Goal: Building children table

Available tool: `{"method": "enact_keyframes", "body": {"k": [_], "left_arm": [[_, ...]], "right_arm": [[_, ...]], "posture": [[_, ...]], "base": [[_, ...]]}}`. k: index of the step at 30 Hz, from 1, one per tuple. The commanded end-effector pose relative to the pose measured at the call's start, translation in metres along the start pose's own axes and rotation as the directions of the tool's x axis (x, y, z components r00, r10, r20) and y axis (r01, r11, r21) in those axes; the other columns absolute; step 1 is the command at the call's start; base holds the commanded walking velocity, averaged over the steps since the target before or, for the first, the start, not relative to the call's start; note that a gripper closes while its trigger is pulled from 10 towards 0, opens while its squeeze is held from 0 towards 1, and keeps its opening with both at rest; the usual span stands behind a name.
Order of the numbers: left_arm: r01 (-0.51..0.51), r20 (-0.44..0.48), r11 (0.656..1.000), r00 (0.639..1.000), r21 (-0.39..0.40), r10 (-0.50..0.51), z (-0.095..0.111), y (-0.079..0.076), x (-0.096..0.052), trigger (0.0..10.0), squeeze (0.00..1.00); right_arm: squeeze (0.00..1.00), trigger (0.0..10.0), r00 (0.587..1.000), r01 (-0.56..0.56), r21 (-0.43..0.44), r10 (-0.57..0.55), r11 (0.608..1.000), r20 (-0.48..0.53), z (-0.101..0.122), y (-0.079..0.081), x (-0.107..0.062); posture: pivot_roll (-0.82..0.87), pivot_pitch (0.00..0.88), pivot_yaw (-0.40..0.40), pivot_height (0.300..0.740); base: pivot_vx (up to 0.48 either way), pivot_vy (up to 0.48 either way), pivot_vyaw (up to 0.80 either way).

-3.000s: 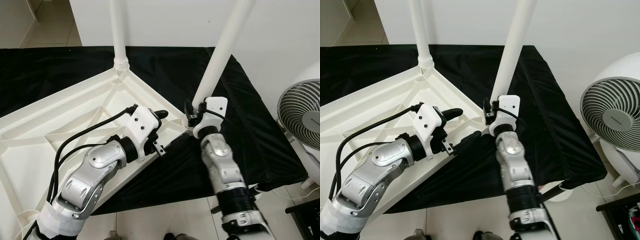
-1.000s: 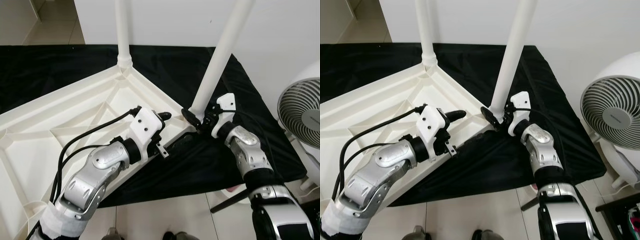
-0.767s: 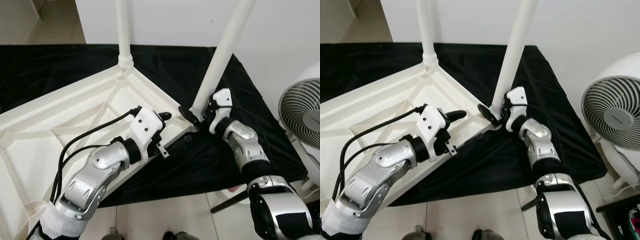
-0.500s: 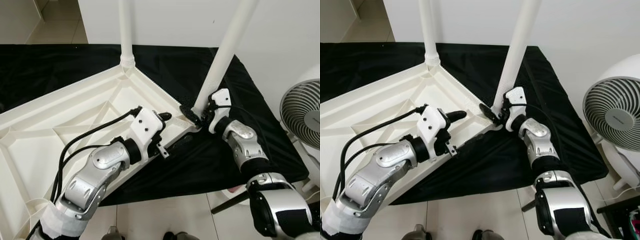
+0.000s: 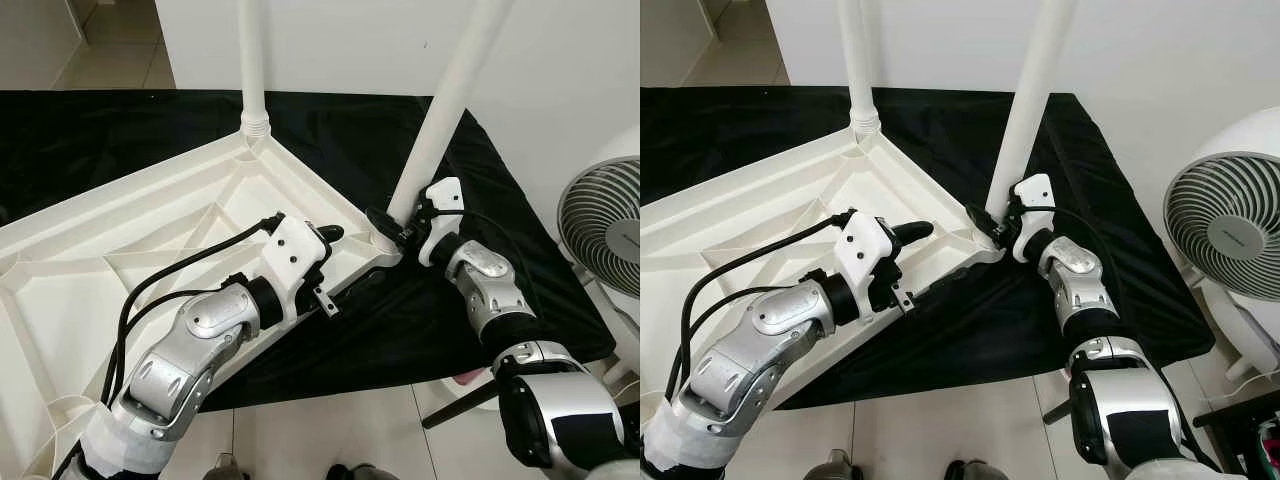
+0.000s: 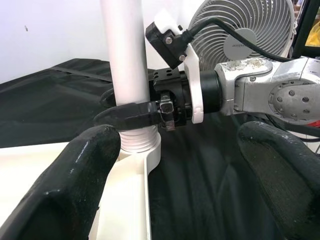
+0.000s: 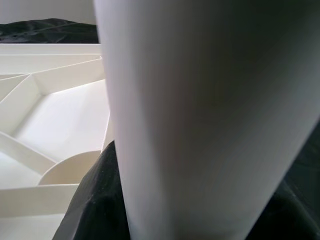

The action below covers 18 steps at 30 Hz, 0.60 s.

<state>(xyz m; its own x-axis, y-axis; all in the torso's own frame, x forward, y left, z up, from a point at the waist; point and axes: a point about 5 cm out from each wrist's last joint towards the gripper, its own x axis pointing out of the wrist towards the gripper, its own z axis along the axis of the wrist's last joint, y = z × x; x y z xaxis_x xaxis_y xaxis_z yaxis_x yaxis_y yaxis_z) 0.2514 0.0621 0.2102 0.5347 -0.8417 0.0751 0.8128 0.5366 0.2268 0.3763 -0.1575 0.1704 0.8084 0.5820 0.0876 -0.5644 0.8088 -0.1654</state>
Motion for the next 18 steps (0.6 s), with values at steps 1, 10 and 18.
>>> {"method": "enact_keyframes", "body": {"k": [1, 10, 18], "left_arm": [[0.048, -0.003, 0.999, 0.999, -0.002, -0.048, 0.000, -0.005, 0.002, 10.0, 0.00], [0.052, -0.006, 0.999, 0.999, -0.007, -0.052, -0.001, -0.006, 0.001, 10.0, 0.00], [0.054, -0.005, 0.998, 0.999, -0.013, -0.054, -0.002, -0.007, 0.001, 10.0, 0.00]], "right_arm": [[0.00, 10.0, 0.997, 0.032, 0.033, -0.030, 0.999, -0.077, -0.019, 0.006, -0.004], [0.00, 10.0, 0.980, 0.192, 0.060, -0.187, 0.980, -0.074, -0.022, 0.014, -0.003], [0.00, 10.0, 0.897, 0.440, 0.103, -0.432, 0.892, -0.090, -0.023, 0.023, -0.006]], "posture": [[0.18, 0.097, -0.035, 0.740], [0.18, 0.100, -0.040, 0.740], [0.17, 0.102, -0.043, 0.740]], "base": [[0.000, 0.000, 0.00], [0.000, 0.000, 0.00], [0.000, 0.000, 0.00]]}}
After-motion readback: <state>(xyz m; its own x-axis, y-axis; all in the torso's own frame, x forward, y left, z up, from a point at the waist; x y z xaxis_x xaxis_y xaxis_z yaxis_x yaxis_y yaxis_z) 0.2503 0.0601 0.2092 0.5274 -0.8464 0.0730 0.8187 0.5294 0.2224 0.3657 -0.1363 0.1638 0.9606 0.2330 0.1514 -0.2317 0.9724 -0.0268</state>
